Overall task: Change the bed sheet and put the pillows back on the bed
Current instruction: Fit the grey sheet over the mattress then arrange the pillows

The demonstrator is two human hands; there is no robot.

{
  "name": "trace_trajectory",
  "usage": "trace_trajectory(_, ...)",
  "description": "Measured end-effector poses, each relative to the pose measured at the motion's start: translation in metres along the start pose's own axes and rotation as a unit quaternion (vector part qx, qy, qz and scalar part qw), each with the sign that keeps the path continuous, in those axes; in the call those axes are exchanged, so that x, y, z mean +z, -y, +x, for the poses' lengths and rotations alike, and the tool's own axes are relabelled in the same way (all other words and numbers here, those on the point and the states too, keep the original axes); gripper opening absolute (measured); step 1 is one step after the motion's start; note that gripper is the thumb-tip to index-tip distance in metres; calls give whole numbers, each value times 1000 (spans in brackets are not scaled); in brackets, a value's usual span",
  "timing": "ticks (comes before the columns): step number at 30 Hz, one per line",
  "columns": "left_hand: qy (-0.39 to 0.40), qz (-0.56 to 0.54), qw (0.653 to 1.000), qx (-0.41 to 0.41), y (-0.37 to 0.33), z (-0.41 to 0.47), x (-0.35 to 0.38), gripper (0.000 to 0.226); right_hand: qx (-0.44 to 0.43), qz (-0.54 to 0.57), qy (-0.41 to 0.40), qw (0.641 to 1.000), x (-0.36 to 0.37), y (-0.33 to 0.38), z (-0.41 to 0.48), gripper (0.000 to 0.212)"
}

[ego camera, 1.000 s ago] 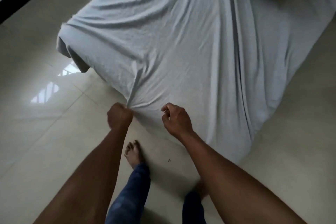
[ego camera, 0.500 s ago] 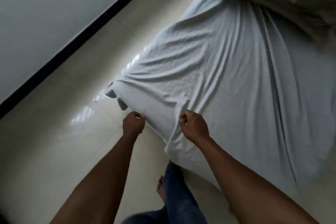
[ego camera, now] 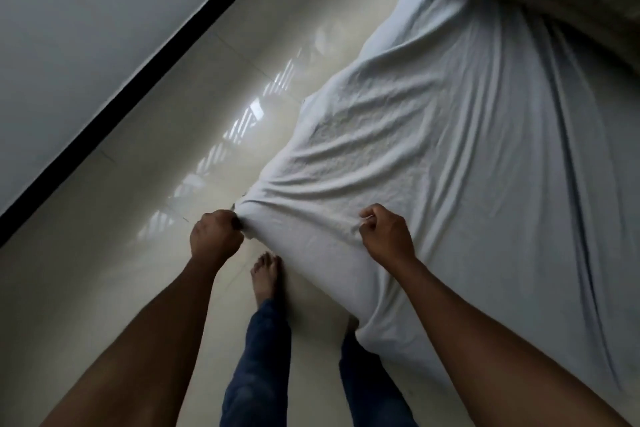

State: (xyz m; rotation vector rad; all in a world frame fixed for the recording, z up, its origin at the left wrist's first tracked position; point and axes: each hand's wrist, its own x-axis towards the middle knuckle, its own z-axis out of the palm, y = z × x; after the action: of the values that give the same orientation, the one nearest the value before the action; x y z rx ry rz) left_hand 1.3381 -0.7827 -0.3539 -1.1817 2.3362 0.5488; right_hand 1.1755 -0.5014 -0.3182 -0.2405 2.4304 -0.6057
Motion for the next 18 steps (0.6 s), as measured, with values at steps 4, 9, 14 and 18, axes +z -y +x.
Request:
trace_trajectory(4,-16,36,999,4,40,8,-17,25,40,12,-1,999,21,21,-13,17)
trace_trajectory(9,82,87,989,-89,63,24,-34,16,53,10,-19,998,33,41,-27,17)
trace_trajectory(14,-2,11,1000,-6,19,34,-49,12,106,26,-42,993,35,48,-35,15)
trace_trajectory(18,-54,30,957,283,-35,15,-39,16,156,30,-2,987,43,37,-48,12)
